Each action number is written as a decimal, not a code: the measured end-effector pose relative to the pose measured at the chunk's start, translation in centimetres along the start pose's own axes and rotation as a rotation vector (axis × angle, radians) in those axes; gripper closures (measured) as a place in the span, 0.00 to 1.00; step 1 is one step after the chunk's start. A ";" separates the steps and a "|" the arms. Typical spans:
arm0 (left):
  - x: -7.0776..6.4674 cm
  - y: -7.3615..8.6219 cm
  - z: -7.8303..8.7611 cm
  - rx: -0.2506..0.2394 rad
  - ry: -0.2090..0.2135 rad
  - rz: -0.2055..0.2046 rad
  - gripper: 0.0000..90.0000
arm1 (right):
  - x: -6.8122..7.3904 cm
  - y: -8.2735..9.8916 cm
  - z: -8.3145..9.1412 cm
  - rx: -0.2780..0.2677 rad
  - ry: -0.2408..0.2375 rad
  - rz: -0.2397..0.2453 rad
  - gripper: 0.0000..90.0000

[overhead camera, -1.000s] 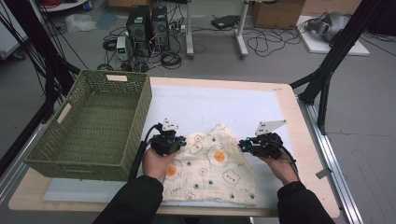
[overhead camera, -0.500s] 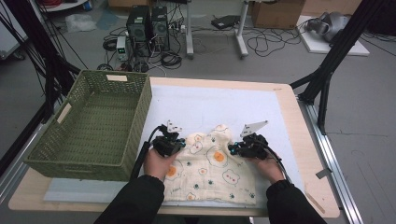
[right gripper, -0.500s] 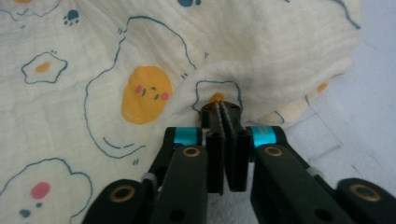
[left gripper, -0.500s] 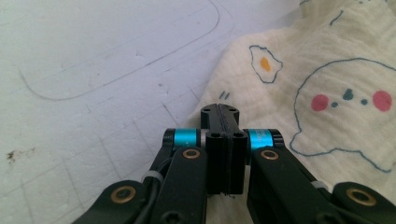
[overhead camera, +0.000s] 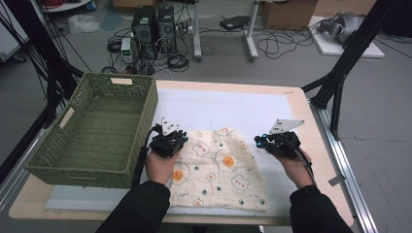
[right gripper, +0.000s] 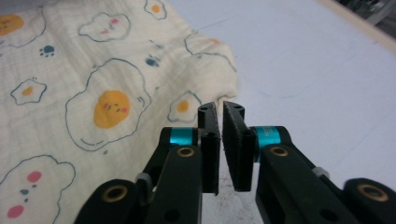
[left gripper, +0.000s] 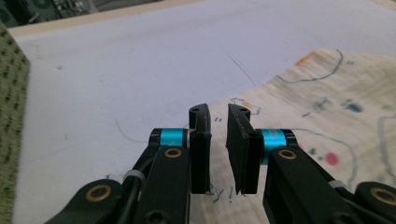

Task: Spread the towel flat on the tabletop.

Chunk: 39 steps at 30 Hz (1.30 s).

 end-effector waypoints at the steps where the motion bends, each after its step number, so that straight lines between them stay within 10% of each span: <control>1: 0.0 0.2 -0.3 0.021 0.001 -0.006 0.87 | -0.1 0.7 -0.9 0.023 -0.016 -0.023 0.84; 9: -0.6 2.6 -2.2 0.192 0.047 -0.039 0.88 | 0.4 1.8 -4.9 0.069 -0.124 -0.096 0.73; 23: -0.6 2.8 -2.0 0.187 0.063 -0.048 0.94 | 3.7 1.0 -7.1 0.102 -0.163 -0.015 0.98; 27: -0.6 2.8 -2.0 0.188 0.065 -0.048 0.95 | 3.1 0.7 -6.0 0.104 -0.113 0.006 0.98; 32: -0.6 2.8 -2.0 0.186 0.064 -0.050 0.94 | 0.6 -0.7 -1.9 0.064 0.080 0.043 0.98; 39: -0.5 2.3 -1.7 0.146 0.055 -0.039 0.85 | -0.8 1.0 -2.2 0.053 0.053 -0.058 0.79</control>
Point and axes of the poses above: each handheld gripper's, and its own axes: z roughly backward along the jaws, y roughly out of its underside, x roughly to its left, the point moved 5 cm from there along -z, roughly forward along the jaws, and after that the axes turned 2 degrees about y, right-handed, at the moved point
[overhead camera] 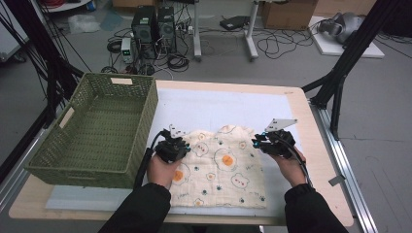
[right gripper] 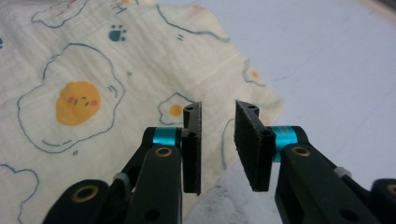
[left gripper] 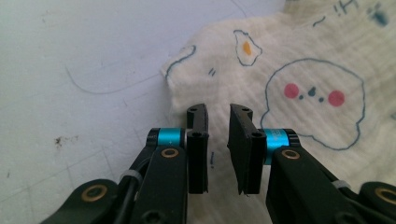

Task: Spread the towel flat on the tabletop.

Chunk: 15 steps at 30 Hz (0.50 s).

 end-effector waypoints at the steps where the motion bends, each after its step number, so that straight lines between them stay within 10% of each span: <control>1: 0.0 -0.1 0.1 -0.007 -0.007 -0.001 0.85 | 0.1 0.4 -0.4 0.003 -0.029 -0.018 0.77; 7: 0.7 -0.3 0.0 -0.041 -0.042 0.029 0.84 | 1.6 2.3 -2.2 0.075 -0.163 -0.027 0.73; 11: 1.0 0.1 -0.7 -0.013 -0.041 0.047 0.88 | 1.9 2.5 -2.3 0.084 -0.158 -0.007 0.97; 15: 0.8 0.3 -0.3 0.033 -0.014 0.033 0.99 | 2.0 2.6 -2.0 0.103 -0.158 0.007 0.98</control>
Point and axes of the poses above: each handheld gripper's, and its own axes: z roughly backward along the jaws, y roughly out of its underside, x roughly to its left, the point moved 5 cm from there along -z, roughly forward along the jaws, and after that the axes turned 2 degrees about y, right-handed, at the moved point
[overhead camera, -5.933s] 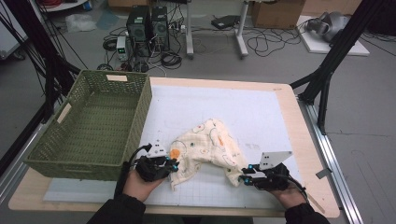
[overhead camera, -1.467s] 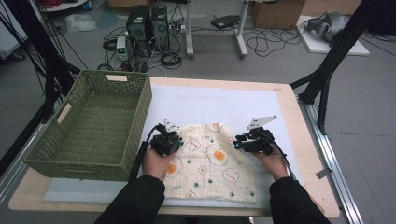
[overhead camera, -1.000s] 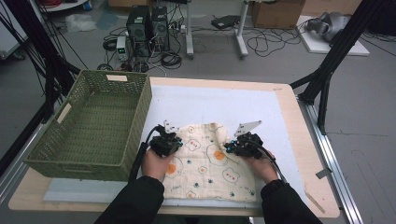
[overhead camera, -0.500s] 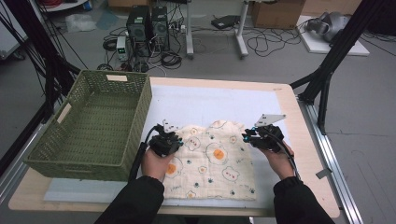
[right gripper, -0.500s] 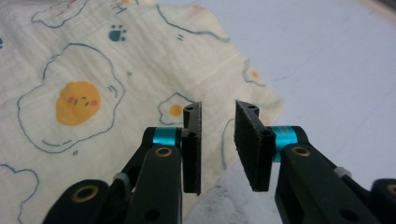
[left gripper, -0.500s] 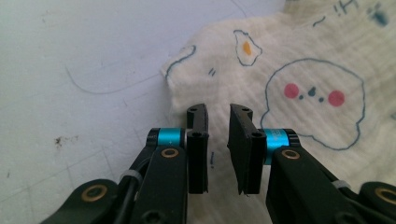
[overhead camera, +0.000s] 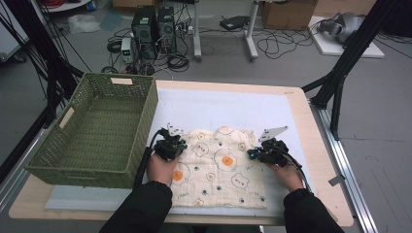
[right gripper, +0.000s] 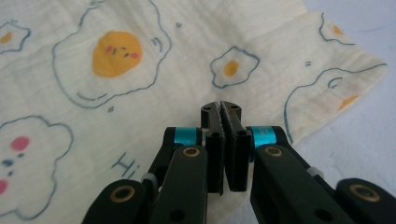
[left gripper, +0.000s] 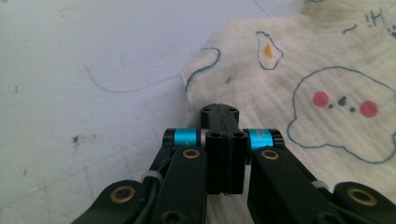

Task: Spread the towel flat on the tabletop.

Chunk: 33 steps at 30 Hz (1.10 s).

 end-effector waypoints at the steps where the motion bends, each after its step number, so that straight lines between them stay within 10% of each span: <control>1: -0.3 0.1 0.3 0.016 0.018 -0.012 0.99 | 0.2 0.1 0.3 0.010 -0.011 0.000 0.99; 7: -1.1 -1.0 2.6 -0.082 0.057 -0.048 0.94 | 1.7 1.5 2.7 0.012 -0.059 0.045 0.92; 16: 0.9 -1.6 -0.8 -0.048 -0.018 0.056 0.76 | -2.6 0.2 1.5 -0.076 0.044 -0.072 0.70; 22: 1.0 -1.3 -1.6 -0.028 -0.003 0.032 0.96 | -3.0 0.2 -0.4 -0.057 0.028 -0.045 0.98; 28: 2.6 -2.9 0.0 -0.212 -0.096 0.101 0.95 | -4.6 -2.2 1.0 -0.107 0.161 -0.051 0.98; 33: 3.1 -2.7 0.3 -0.170 -0.090 0.108 0.79 | -5.2 -2.6 1.4 -0.117 0.140 -0.091 0.81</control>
Point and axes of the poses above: each handheld gripper's, and its own axes: z roughly backward along the jaws, y roughly out of its underside, x roughly to its left, the point moved 5 cm from there along -z, roughly forward along the jaws, and after that the axes turned 2 degrees about y, right-handed, at the moved point
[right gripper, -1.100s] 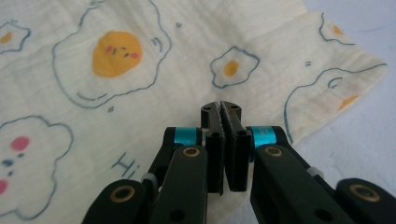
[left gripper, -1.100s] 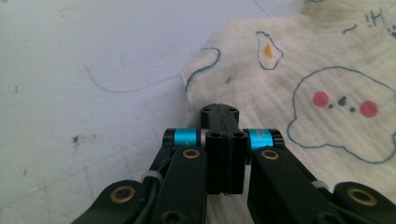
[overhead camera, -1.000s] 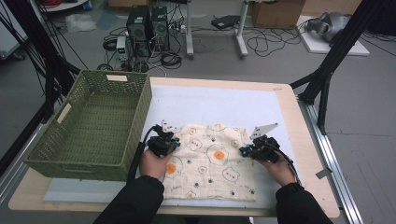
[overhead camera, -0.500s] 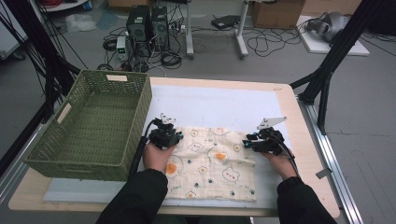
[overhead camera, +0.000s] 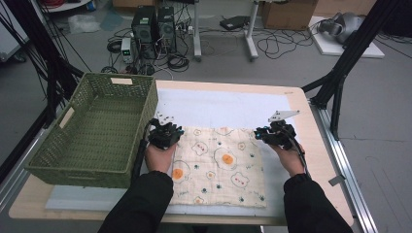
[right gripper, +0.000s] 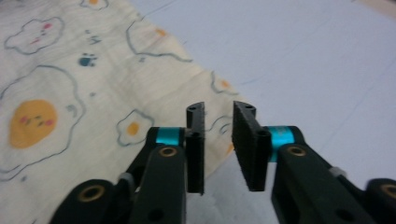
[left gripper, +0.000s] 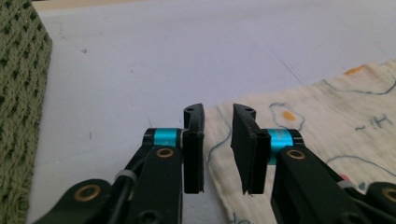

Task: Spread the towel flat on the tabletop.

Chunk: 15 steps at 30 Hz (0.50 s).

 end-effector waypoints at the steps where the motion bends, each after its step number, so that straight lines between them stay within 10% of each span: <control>1: -0.1 0.1 0.1 0.007 0.006 -0.007 0.77 | 0.2 0.2 -0.1 0.017 -0.019 -0.004 0.76; 8: -1.4 0.4 1.1 0.015 0.103 -0.060 0.71 | 2.5 0.5 0.6 0.027 -0.162 -0.012 0.59; 15: -2.4 0.4 2.0 0.003 0.176 -0.080 0.68 | 3.6 0.3 1.9 -0.031 -0.138 0.037 0.55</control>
Point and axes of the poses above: each handheld gripper's, and its own axes: z roughly backward along the jaws, y roughly out of its underside, x roughly to its left, the point moved 5 cm from there along -z, roughly forward along the jaws, and after that the axes turned 2 degrees about y, right-handed, at the moved point
